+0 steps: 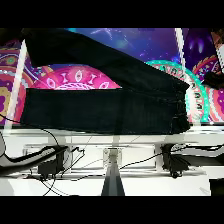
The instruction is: Fold the clothes and pants, and hang the long-sleeved shirts on hangers.
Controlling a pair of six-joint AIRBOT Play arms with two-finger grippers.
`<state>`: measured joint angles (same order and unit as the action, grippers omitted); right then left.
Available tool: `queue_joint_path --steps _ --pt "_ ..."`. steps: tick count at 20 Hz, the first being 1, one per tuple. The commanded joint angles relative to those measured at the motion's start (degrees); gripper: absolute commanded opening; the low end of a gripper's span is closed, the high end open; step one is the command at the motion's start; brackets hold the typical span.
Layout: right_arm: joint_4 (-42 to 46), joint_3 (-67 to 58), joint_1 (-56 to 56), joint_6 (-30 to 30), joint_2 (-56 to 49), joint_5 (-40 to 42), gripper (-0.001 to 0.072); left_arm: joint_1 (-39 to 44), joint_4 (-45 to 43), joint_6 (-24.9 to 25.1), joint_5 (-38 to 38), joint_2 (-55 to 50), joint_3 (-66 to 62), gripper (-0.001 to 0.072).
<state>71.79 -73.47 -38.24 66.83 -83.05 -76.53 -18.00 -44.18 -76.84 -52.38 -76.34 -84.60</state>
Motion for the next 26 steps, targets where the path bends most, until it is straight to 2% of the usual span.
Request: queue_joint_path --steps 1,2,4,6,8,12,19,23,24,25,26 --pt "-11.78 8.59 -5.25 -9.94 0.00 -0.94 0.0347 -2.05 -14.14 -6.14 -3.17 0.15 0.02 0.0030" --pt "-11.80 10.69 -5.49 -9.92 -0.02 1.09 0.0487 -2.16 -18.49 -7.45 -4.52 0.02 0.02 0.0030" --pt "-12.55 13.73 -5.29 -9.42 -0.66 4.50 0.0493 -2.16 -24.02 -7.96 -7.76 -0.70 0.07 0.0030" --pt "-16.02 14.67 -4.81 -9.29 -2.51 5.60 0.0496 -2.16 -24.98 -8.02 -10.10 -1.77 0.09 0.0030" --pt "-19.69 14.67 -4.22 -9.29 -4.66 6.97 0.0583 -2.10 -24.81 -8.07 -10.27 -3.02 0.09 0.0030" --pt "-19.87 14.49 -3.80 -9.27 -7.50 11.17 0.0595 -2.10 -24.79 -8.07 -11.32 -5.29 0.13 0.0030" --pt "-17.18 14.49 -3.17 -9.35 -13.09 0.50 0.0594 -1.95 -24.70 -8.09 -11.30 -8.20 0.13 0.0030" --pt "-21.77 14.43 1.95 -18.18 -13.25 1.14 0.0589 -1.99 -24.37 -8.09 -10.84 -8.35 0.11 0.0031" --pt "-23.41 14.43 3.56 -21.16 -13.25 1.51 0.0575 -1.99 -24.37 -8.07 -10.84 -8.35 0.11 0.0030" --pt "-24.70 14.43 5.05 -24.30 -13.22 2.05 0.0451 -1.99 -24.37 -8.07 -10.84 -8.35 0.11 0.0031" --pt "-25.29 14.40 6.38 -26.27 -13.11 3.32 0.0268 -1.99 -24.37 -8.07 -10.84 -8.35 0.11 0.0030"
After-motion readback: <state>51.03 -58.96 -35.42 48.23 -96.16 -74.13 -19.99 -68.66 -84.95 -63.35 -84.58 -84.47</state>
